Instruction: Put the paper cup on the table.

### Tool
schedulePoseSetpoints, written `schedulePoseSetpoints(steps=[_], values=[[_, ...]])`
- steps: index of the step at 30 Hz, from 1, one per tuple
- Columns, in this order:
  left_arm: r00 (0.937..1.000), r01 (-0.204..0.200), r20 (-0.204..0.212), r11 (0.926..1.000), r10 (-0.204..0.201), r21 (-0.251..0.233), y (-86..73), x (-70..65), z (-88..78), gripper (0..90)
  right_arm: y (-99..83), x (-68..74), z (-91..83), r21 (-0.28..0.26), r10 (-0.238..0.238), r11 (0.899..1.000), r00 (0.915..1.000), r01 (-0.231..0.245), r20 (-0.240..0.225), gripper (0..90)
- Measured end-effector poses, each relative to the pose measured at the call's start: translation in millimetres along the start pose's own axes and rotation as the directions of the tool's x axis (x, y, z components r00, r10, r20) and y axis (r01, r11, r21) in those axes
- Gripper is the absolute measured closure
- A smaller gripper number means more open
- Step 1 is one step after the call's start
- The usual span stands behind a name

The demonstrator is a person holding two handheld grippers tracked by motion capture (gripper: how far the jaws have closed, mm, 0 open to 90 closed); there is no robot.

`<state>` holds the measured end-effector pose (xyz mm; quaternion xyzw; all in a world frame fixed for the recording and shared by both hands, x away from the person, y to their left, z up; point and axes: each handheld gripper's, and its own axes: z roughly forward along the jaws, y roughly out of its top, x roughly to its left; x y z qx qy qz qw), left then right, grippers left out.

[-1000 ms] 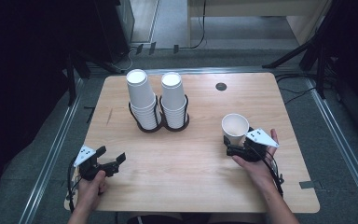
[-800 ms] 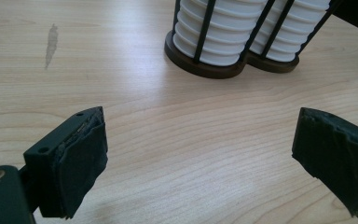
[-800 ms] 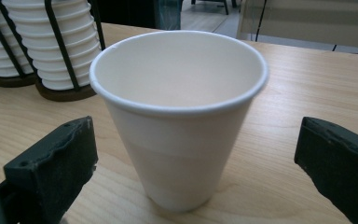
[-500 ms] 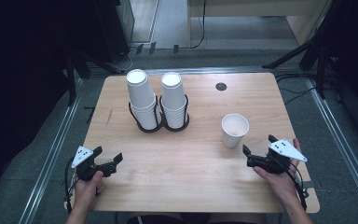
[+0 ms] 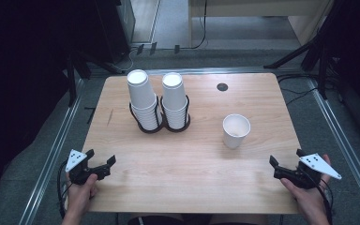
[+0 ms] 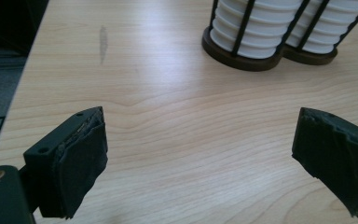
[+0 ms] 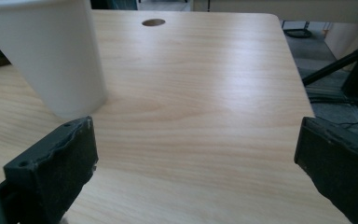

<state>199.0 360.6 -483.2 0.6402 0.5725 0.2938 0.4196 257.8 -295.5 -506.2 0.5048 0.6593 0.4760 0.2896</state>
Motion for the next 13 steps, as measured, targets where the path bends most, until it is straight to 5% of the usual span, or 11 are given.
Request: schedulePoseSetpoints(steps=[13], values=[[0.9999,-0.014,0.005,0.9997,0.014,0.019,-2.2,-0.5,6.0,3.7,-6.9,-8.8,0.0,0.018,0.037,0.999,0.9987,-0.037,0.034,0.0]])
